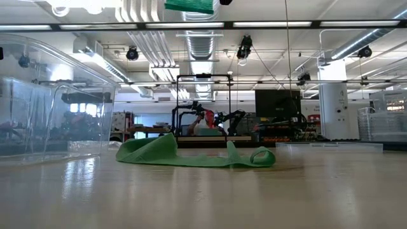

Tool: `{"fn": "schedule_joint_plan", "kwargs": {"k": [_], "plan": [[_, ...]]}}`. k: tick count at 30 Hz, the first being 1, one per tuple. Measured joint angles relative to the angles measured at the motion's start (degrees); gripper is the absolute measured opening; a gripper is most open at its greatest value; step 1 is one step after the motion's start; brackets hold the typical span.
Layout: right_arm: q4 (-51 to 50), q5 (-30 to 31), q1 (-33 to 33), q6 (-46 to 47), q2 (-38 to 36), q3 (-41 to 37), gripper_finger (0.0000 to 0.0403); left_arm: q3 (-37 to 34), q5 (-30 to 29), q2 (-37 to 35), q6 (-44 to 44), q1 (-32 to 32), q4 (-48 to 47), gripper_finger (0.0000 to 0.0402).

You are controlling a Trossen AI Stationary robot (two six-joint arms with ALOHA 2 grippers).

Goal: Roll bandage
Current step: Roll the light green bandage

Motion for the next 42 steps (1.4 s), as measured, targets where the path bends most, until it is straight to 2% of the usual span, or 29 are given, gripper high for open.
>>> {"fn": "schedule_joint_plan", "kwargs": {"k": [3, 8, 14, 23, 32, 42], "plan": [[-0.07, -0.54, 0.1, 0.1, 0.0, 0.0, 0.0003, -0.17, -1.53, -0.19, 0.72, 0.21, -0.52, 0.0], [-0.03, -6.88, 0.71, 0.1, 0.0, 0.07, 0.0003, -1.28, -4.55, 0.19, 0.63, 1.92, -3.27, 0.0], [-0.04, -6.51, 0.9, -1.16, -0.72, 1.09, 0.0003, -4.07, -4.58, 0.26, -1.56, 1.95, -4.46, 0.0], [-1.2, 1.98, 0.92, -4.35, -3.33, 3.01, 0.0003, -5.36, -0.97, 0.22, -5.12, 0.18, -14.46, 0.0], [-0.92, 11.59, 0.92, -7.44, -5.67, 3.8, 0.0003, -7.68, 0.25, 0.15, -6.23, -3.45, -14.59, 0.0], [3.43, 21.3, 0.9, -12.38, -4.85, 3.43, 0.0003, -7.74, 0.24, -0.16, -8.77, -6.52, -10.64, 0.0]]}}
